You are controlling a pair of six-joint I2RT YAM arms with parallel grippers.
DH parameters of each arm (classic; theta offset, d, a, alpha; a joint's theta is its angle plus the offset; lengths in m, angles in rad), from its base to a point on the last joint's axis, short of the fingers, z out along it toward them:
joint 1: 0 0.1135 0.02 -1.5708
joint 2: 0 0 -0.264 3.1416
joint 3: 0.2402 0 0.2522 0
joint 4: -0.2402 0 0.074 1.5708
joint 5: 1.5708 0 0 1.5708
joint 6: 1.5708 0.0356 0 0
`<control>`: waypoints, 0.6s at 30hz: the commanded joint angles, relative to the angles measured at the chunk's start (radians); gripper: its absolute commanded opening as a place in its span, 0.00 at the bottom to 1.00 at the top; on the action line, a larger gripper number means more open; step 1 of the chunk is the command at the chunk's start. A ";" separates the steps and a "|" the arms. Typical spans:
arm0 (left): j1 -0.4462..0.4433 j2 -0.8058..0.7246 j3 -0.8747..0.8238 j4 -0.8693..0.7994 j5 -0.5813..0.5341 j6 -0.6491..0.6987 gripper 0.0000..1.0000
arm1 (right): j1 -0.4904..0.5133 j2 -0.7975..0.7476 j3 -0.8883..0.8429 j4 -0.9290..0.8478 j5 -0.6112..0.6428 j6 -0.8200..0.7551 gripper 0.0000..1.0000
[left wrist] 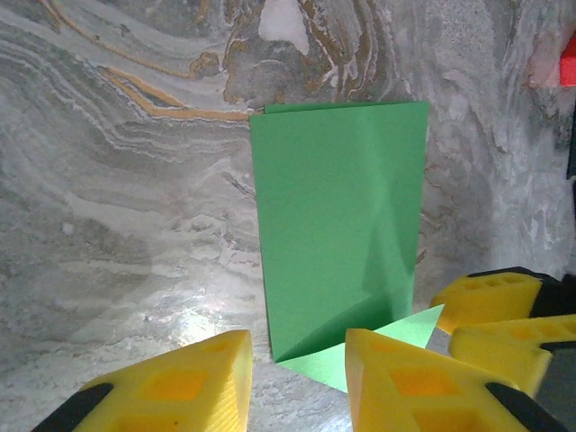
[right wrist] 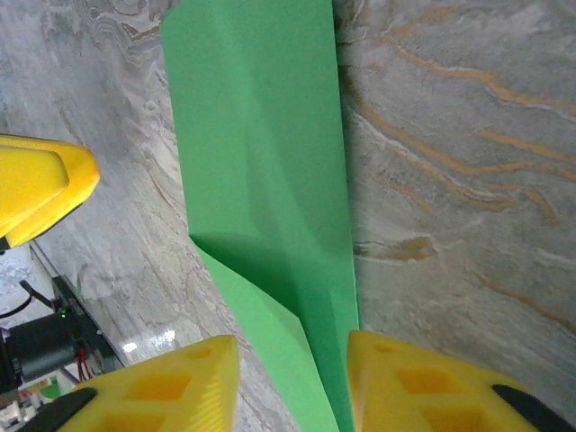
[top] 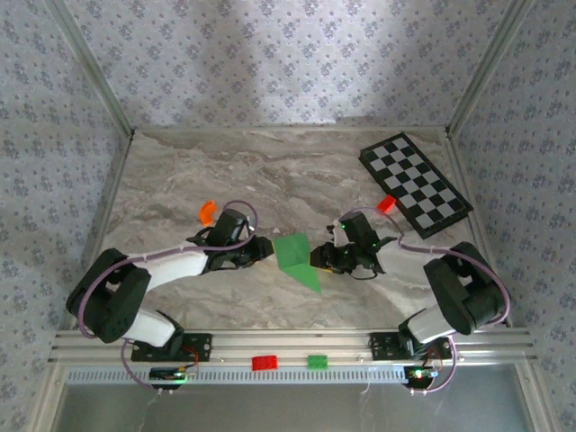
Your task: Fold a paper plane with a square sheet of paper (pick it up from the middle)
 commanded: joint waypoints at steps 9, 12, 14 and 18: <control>0.013 0.041 0.010 0.038 0.076 -0.004 0.34 | 0.006 0.027 0.008 0.051 -0.059 0.006 0.12; 0.021 0.045 0.009 0.049 0.097 -0.004 0.37 | 0.002 0.010 -0.001 0.064 -0.080 0.012 0.08; 0.030 0.055 0.012 0.059 0.118 -0.004 0.41 | 0.001 -0.004 -0.011 0.087 -0.094 0.023 0.06; 0.047 0.073 0.021 0.066 0.144 -0.007 0.52 | -0.008 -0.023 -0.036 0.148 -0.131 0.050 0.06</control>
